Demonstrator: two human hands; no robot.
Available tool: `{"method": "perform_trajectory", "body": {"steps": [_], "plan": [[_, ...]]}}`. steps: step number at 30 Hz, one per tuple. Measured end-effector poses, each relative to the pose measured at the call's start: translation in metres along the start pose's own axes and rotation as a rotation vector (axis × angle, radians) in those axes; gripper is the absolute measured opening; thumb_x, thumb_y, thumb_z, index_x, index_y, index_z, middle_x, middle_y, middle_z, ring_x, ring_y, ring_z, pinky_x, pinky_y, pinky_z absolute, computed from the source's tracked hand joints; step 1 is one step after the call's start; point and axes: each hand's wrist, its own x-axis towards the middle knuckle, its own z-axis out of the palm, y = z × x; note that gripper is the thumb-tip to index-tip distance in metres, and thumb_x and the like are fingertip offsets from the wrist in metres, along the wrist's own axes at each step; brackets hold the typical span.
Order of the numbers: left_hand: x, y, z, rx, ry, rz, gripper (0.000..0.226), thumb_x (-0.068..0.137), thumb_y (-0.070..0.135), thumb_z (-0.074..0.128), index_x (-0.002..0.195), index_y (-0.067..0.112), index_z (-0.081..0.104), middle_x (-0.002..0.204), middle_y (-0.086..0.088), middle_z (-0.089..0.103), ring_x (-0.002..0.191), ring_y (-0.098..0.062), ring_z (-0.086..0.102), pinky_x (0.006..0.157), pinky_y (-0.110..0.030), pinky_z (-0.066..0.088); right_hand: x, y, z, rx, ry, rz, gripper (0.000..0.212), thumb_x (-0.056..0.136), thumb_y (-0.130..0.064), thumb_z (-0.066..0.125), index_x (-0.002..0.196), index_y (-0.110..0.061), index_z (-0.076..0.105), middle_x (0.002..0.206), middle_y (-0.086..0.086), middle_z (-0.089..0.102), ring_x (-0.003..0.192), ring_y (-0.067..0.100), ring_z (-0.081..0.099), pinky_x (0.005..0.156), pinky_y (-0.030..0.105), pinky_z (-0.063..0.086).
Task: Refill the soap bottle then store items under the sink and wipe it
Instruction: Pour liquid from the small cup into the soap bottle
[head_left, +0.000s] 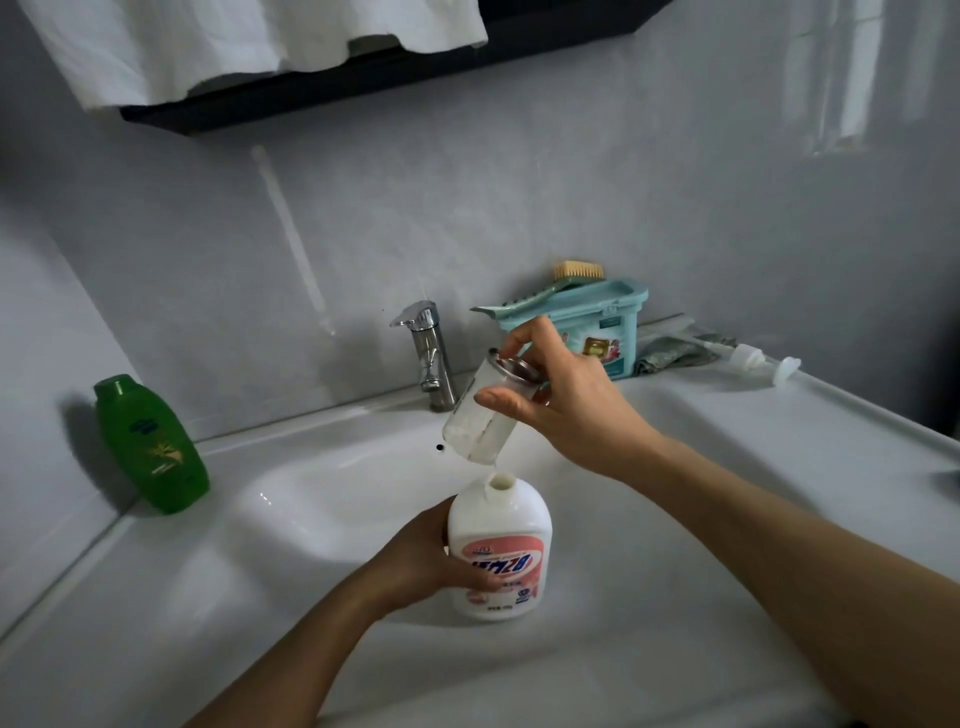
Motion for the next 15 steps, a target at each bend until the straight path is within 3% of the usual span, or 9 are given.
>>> {"method": "perform_trajectory", "body": {"steps": [6,12,15], "plan": [[-0.0005,0.0003,-0.0003,0.009,-0.003,-0.009,0.06,0.065,0.015,0.087,0.115,0.035,0.059,0.103,0.016,0.072,0.093,0.003,0.066,0.07,-0.01,0.051,-0.0005,-0.0021,-0.0021,0.009,0.001,0.008,0.048,0.073,-0.056,0.055,0.104,-0.023,0.039,0.086,-0.018,0.05,0.076,-0.002,0.055,0.067,0.009,0.048],[-0.0003,0.0011,0.0006,0.025,0.005,-0.017,0.06,0.065,0.016,0.087,0.114,0.036,0.058,0.102,0.017,0.071,0.095,0.002,0.065,0.07,-0.01,0.051,0.0003,-0.0028,-0.002,0.001,0.019,0.006,0.054,0.073,-0.056,0.055,0.108,-0.018,0.041,0.082,-0.025,0.046,0.079,0.007,0.057,0.071,0.018,0.05],[-0.0001,0.0008,0.0006,0.028,0.002,-0.019,0.062,0.065,0.016,0.087,0.117,0.035,0.057,0.104,0.016,0.071,0.096,0.002,0.065,0.07,-0.01,0.052,0.0001,-0.0034,-0.0028,0.014,0.026,0.0,0.05,0.075,-0.053,0.057,0.107,-0.018,0.04,0.081,-0.025,0.046,0.074,0.0,0.055,0.067,0.011,0.048]]}}
